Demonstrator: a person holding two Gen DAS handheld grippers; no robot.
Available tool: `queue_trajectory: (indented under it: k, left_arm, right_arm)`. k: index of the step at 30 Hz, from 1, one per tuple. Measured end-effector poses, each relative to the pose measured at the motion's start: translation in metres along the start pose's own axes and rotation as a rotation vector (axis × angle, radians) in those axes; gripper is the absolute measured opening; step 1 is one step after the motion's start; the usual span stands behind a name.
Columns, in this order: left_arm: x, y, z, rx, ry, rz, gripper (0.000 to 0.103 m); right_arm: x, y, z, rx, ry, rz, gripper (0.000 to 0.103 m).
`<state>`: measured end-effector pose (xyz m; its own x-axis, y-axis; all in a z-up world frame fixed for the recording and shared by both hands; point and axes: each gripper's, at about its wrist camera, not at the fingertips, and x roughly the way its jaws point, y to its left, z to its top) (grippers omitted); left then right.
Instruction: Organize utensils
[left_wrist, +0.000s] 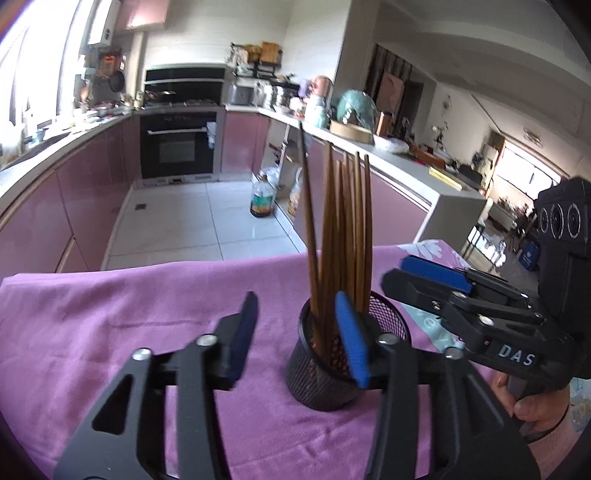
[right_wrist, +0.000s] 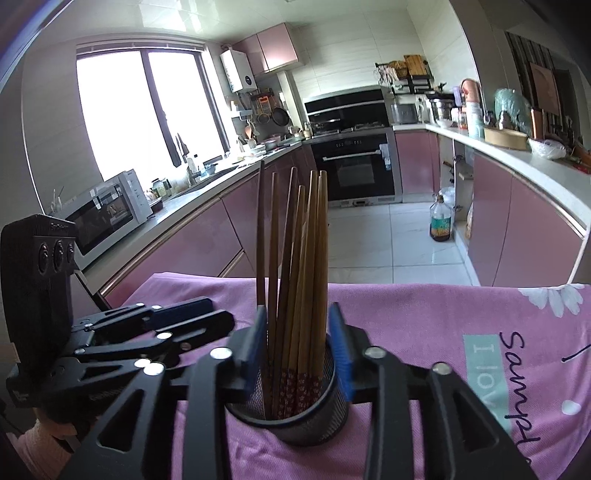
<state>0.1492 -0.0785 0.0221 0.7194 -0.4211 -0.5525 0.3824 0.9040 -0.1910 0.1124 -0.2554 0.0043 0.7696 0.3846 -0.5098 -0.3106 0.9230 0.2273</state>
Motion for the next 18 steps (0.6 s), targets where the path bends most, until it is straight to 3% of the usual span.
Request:
queue_trajectory:
  k: [5,6,7,18]
  left_arm:
    - [-0.03,0.012,-0.021,-0.02,-0.105,0.079,0.085]
    - [-0.036,0.013,-0.025,-0.018,-0.127,0.097,0.095]
    - [-0.043,0.015,-0.03,-0.017,-0.159,0.129,0.097]
    - [-0.088,0.017,-0.083,-0.003,-0.296,0.265,0.097]
  right_arm:
    - [-0.019,0.009,-0.017,-0.043,-0.058,-0.064,0.08]
    - [-0.024,0.012,-0.022,-0.058,-0.072,-0.084,0.084]
    - [-0.026,0.013,-0.025,-0.067,-0.084,-0.101,0.093]
    - [-0.055,0.035,-0.065,-0.15,-0.213,-0.217,0.096]
